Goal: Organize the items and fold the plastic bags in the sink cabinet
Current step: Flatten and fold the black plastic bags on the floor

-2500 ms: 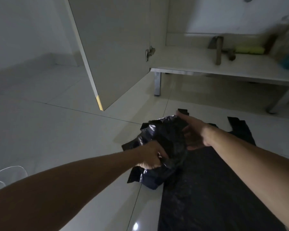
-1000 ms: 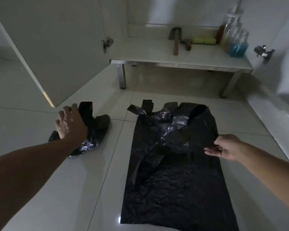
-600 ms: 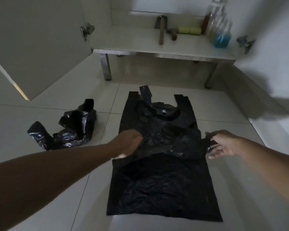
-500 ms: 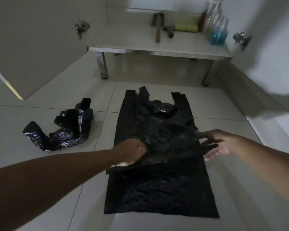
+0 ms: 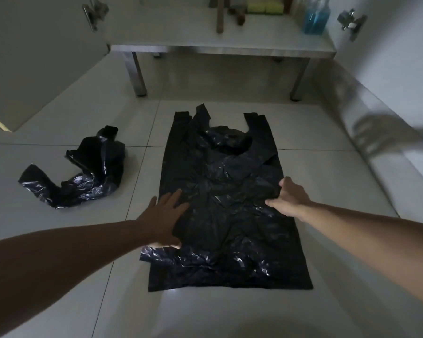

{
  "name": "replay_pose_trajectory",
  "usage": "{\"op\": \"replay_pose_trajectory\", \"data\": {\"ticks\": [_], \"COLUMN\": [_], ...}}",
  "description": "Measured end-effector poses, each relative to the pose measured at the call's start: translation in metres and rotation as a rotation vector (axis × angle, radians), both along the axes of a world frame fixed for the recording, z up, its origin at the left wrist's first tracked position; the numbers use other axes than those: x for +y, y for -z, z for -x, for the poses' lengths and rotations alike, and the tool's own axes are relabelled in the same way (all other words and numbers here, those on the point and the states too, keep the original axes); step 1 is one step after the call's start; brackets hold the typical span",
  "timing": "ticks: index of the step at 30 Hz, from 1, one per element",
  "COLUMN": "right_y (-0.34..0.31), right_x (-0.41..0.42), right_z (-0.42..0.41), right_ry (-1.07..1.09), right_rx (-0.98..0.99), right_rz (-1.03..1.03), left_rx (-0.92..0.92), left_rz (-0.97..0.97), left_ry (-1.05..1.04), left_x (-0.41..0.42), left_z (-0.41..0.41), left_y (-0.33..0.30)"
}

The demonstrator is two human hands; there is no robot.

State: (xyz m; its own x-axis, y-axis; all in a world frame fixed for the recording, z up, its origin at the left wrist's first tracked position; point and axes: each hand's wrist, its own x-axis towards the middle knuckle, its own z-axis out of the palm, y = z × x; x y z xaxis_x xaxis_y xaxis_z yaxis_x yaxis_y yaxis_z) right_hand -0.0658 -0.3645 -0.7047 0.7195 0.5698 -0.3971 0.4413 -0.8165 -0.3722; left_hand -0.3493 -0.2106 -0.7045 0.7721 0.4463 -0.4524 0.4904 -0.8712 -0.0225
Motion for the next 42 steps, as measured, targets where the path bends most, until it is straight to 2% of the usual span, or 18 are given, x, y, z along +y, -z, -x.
{"op": "replay_pose_trajectory", "data": {"ticks": [3,5,10,15,19,21,23,26,29,32,35,42], "right_y": [0.007,0.008,0.001,0.019,0.024,0.018,0.012,0.011,0.023,0.031,0.031,0.032], "right_x": [0.011,0.017,0.023,0.016,0.003,-0.005,-0.014,-0.032,-0.051,-0.066,-0.075,-0.081], "right_z": [-0.006,-0.013,-0.036,-0.042,-0.036,-0.024,-0.004,0.029,0.051,0.063,0.064,0.063], "right_ry": [0.136,0.176,0.006,-0.039,-0.086,-0.208,-0.458,-0.834,-1.033,-1.152,-1.18,-1.213], "right_rx": [0.066,0.037,-0.128,-0.085,-0.101,-0.284,-0.472,-0.426,-0.348,-0.299,-0.27,-0.293], "right_rz": [-0.069,-0.085,-0.09,-0.127,-0.138,-0.139,-0.202,-0.307,-0.224,-0.109,-0.047,-0.065], "left_rx": [0.065,0.064,0.016,-0.005,0.066,0.104,0.115,0.1,0.092,0.068,-0.029,-0.066], "left_rz": [-0.013,0.011,0.042,0.048,0.04,0.032,0.029,0.025,0.027,0.022,-0.005,-0.033], "left_ry": [0.0,-0.011,0.014,0.02,0.032,0.051,0.058,0.047,0.052,0.069,0.069,0.068], "left_x": [0.008,0.008,0.003,-0.006,-0.011,-0.013,-0.016,-0.02,-0.025,-0.028,-0.028,-0.025], "left_z": [0.004,0.005,0.005,0.006,0.008,0.012,0.016,0.02,0.024,0.026,0.025,0.019], "left_y": [0.008,0.01,0.015,0.023,0.027,0.029,0.031,0.032,0.031,0.031,0.03,0.032]}}
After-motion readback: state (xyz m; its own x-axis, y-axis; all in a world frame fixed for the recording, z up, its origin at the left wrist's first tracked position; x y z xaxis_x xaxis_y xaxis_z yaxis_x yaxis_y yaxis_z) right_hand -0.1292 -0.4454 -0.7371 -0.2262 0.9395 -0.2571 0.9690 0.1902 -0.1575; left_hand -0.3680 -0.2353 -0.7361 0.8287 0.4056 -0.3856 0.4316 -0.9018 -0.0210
